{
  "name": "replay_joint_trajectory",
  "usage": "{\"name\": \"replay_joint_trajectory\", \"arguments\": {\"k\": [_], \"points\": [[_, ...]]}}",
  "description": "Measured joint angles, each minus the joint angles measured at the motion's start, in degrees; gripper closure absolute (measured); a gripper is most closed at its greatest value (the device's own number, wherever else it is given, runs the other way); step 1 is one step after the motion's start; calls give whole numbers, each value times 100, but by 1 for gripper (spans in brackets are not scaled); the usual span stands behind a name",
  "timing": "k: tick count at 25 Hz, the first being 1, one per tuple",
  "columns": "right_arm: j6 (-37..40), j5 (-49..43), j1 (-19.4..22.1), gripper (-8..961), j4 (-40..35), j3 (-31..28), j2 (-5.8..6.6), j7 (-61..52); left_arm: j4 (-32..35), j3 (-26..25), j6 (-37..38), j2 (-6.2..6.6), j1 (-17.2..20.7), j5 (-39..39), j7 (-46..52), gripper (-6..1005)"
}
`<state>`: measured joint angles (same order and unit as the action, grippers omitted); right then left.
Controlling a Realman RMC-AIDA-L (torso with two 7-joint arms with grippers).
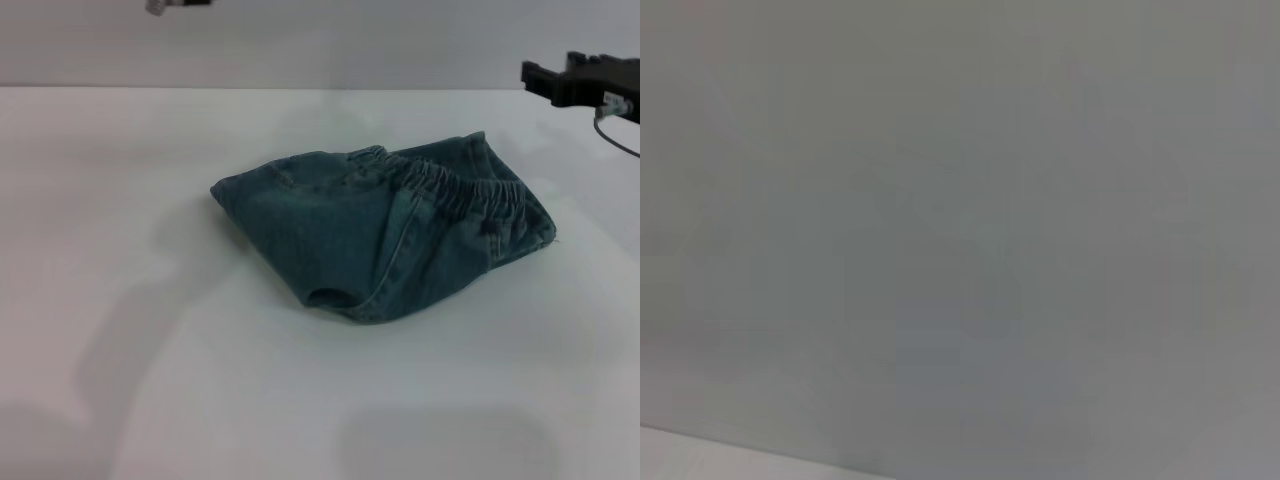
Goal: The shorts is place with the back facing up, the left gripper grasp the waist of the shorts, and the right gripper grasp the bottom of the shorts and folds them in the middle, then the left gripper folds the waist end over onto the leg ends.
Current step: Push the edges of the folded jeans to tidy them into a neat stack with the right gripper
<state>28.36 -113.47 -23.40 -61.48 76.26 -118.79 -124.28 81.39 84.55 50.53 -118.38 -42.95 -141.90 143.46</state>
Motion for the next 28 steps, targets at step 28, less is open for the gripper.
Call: {"name": "replay_joint_trajectory", "arguments": {"k": [28], "points": [[3833, -1701, -1445, 358, -75, -1516, 30, -467, 171, 586, -3635, 26, 2555, 2192, -536, 152]]}}
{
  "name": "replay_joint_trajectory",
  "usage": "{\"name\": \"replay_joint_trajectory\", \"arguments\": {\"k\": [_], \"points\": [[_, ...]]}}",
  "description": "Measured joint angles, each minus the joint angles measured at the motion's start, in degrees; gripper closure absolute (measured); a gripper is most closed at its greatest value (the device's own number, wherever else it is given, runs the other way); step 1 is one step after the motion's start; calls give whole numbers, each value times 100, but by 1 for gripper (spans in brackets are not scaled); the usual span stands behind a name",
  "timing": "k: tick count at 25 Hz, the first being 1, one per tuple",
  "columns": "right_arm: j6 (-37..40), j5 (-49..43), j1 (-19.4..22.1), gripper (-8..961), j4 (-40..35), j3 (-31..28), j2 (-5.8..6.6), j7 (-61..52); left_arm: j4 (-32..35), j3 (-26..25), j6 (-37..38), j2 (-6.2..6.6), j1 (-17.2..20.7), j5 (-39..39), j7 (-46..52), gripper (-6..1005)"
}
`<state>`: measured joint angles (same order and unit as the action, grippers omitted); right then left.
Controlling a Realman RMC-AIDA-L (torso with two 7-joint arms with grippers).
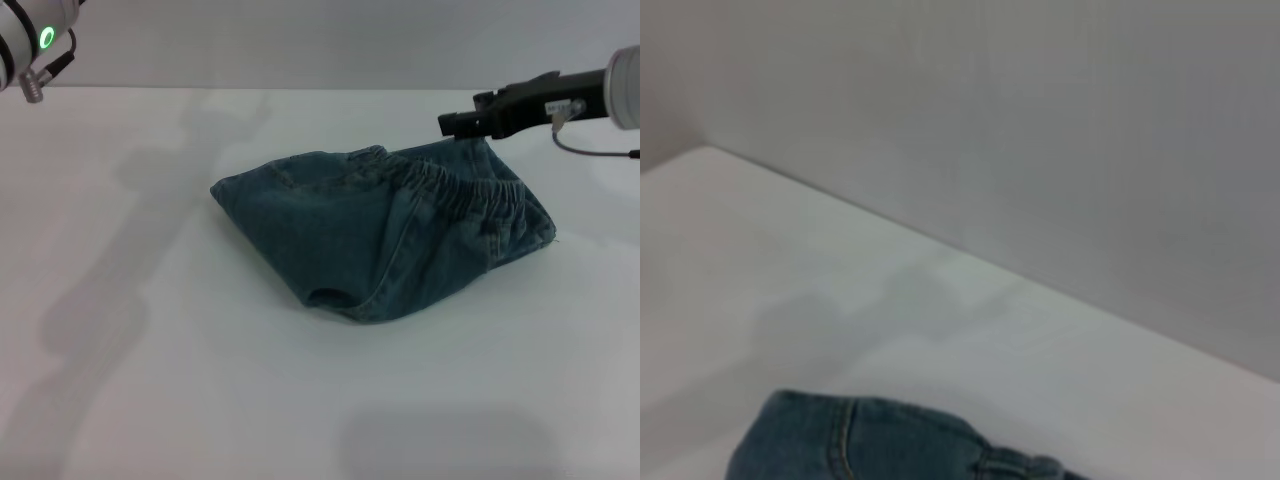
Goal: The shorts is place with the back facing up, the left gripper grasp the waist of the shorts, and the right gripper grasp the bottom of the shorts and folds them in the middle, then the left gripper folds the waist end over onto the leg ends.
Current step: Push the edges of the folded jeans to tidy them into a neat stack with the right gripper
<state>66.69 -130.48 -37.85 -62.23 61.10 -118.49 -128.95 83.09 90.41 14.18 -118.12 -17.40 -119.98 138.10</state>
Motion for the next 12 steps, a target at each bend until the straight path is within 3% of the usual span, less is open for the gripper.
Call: {"name": "replay_joint_trajectory", "arguments": {"k": [12], "points": [[-426, 194, -96, 359, 789, 274, -33, 41, -59, 47, 13, 0, 99, 143, 5, 152]]}}
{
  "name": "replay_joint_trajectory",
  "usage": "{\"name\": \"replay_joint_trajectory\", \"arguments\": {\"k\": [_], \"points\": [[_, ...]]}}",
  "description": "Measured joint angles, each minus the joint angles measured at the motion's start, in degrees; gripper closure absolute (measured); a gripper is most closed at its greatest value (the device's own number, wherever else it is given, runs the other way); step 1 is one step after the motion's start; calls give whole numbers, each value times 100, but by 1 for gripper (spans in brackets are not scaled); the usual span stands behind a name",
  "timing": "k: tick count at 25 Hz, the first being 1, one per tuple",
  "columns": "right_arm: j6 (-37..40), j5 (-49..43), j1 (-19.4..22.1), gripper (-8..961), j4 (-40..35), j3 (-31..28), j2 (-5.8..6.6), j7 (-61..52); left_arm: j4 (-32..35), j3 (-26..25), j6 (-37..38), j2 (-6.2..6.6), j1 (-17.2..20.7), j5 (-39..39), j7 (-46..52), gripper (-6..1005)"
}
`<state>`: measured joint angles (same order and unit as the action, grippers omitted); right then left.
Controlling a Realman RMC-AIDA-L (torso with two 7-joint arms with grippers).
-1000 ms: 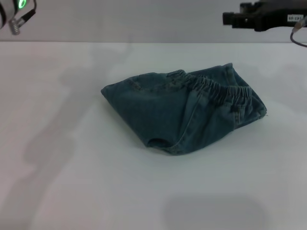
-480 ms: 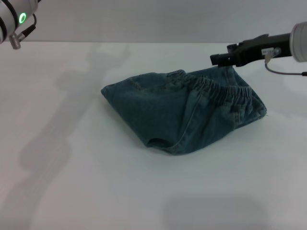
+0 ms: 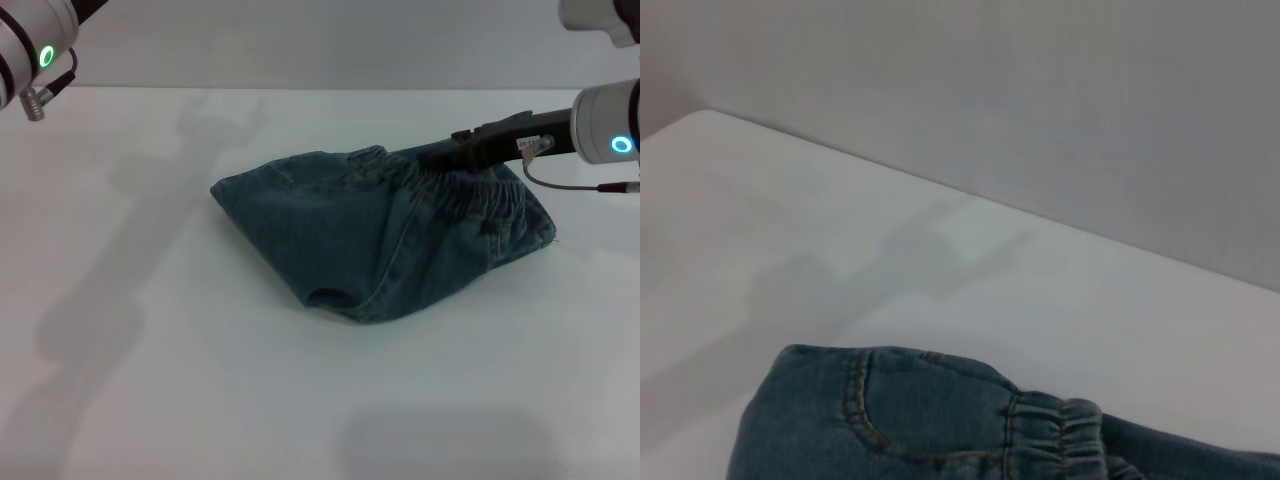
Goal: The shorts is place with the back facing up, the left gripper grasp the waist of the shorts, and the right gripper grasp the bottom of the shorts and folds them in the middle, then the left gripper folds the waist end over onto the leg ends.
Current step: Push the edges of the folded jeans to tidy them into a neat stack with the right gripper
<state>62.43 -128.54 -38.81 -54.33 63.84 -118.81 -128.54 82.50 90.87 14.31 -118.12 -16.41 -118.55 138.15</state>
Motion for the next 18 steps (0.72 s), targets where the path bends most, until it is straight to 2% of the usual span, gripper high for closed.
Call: {"name": "replay_joint_trajectory", "arguments": {"k": [12, 18], "points": [[-194, 332, -13, 359, 227, 380, -1, 19, -21, 8, 14, 0, 29, 17, 2, 152], [-224, 333, 25, 357, 244, 371, -1, 21, -26, 9, 14, 0, 77, 25, 10, 152]]}}
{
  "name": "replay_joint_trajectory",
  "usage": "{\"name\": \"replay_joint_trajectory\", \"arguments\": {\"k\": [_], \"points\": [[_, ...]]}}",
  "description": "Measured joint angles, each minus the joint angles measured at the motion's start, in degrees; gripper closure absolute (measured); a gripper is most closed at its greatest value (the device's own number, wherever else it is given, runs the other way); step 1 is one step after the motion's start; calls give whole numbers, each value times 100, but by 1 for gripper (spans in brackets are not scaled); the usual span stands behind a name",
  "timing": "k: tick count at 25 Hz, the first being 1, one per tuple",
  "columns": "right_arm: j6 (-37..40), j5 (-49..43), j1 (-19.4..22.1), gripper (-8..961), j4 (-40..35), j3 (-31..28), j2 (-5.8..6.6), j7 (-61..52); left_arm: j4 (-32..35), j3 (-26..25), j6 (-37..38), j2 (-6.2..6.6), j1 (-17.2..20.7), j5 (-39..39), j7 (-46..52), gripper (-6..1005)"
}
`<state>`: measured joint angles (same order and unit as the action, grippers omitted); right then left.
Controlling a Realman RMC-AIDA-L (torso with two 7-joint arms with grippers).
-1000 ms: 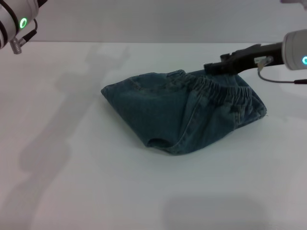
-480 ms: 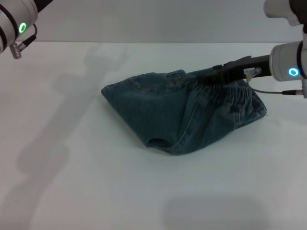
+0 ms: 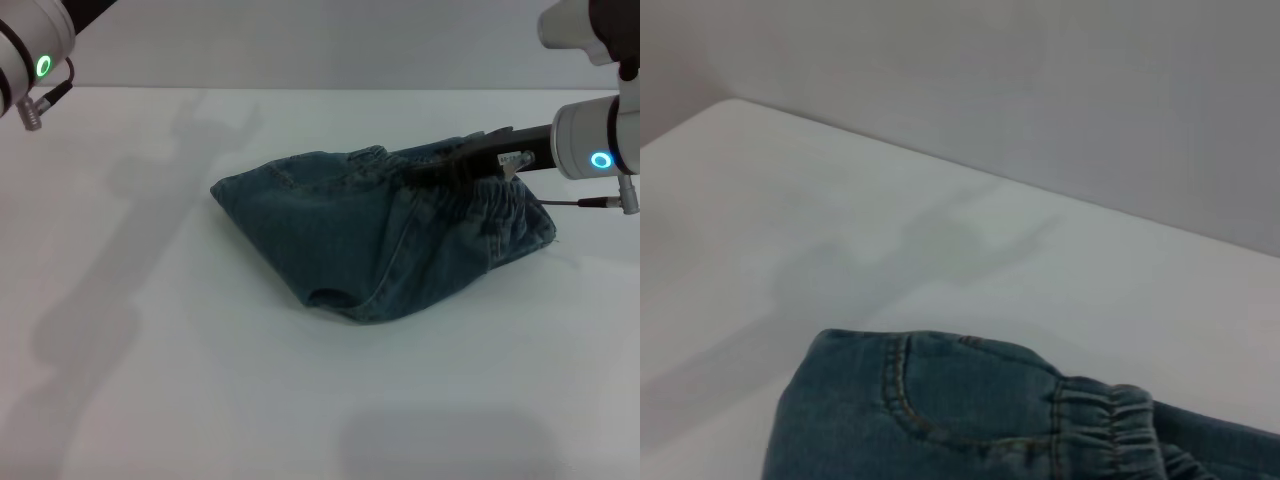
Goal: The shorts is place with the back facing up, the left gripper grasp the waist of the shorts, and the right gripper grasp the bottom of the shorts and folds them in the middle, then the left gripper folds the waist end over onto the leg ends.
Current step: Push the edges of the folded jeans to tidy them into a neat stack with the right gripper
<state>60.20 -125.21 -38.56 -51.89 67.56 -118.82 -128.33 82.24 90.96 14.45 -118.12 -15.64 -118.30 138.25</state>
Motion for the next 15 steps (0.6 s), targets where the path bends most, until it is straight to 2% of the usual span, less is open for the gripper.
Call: {"name": "replay_joint_trajectory", "arguments": {"k": [15], "points": [[-195, 3, 41, 372, 166, 89, -2, 2, -24, 0, 65, 0, 36, 44, 0, 152]]}}
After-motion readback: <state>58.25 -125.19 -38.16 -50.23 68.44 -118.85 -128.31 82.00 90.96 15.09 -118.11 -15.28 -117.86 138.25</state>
